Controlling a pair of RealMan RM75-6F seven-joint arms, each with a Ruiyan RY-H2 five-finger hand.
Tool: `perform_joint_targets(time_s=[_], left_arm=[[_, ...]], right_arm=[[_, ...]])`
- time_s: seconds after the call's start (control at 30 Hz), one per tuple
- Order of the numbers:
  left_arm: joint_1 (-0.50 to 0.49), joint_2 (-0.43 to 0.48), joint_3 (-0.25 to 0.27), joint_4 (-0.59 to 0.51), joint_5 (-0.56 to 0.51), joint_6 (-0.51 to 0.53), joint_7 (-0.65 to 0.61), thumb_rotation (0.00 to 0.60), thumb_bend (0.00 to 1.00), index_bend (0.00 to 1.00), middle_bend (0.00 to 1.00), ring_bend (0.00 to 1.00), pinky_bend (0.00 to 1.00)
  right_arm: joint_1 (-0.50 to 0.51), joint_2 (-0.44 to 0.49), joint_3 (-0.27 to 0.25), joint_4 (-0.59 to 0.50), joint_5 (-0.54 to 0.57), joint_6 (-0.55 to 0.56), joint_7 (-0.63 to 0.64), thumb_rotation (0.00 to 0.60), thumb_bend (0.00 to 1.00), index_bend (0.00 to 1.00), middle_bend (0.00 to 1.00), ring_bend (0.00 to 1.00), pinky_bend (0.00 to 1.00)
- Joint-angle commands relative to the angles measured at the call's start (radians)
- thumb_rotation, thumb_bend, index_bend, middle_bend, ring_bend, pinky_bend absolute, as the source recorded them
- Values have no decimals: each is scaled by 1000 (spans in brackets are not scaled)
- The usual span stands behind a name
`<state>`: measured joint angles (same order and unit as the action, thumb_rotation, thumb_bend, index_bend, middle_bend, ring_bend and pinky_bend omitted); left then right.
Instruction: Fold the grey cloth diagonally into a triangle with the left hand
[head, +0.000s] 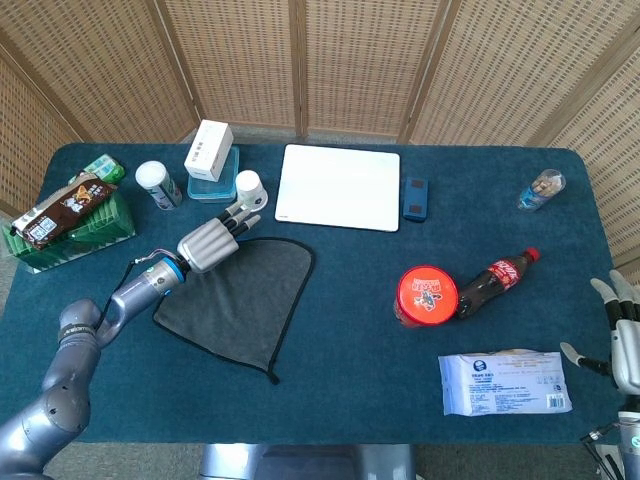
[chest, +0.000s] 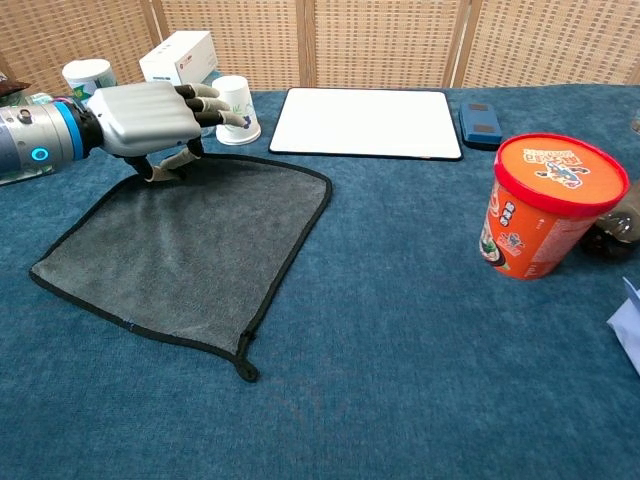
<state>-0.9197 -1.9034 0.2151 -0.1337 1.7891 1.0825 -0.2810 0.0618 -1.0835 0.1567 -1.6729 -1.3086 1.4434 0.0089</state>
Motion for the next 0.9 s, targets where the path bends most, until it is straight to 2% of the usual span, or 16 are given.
perform_joint_targets(time_s=[0.03, 0.57, 0.9], left_arm=[[5, 16, 9, -20, 8, 50, -34, 600, 459, 748, 0, 0, 49], [24, 80, 58, -140, 68, 262, -118, 600, 459, 751, 0, 0, 57], [23, 145, 88, -244, 110, 331, -125, 600, 458, 750, 0, 0, 58]], right_arm=[[2, -1, -2, -1, -3, -3, -3, 600, 0, 127, 0, 0, 0], [5, -5, -13, -10, -15, -3, -18, 600, 0, 126, 0, 0, 0], [6, -5, -14, -14, -15, -4, -25, 600, 0, 127, 0, 0, 0]])
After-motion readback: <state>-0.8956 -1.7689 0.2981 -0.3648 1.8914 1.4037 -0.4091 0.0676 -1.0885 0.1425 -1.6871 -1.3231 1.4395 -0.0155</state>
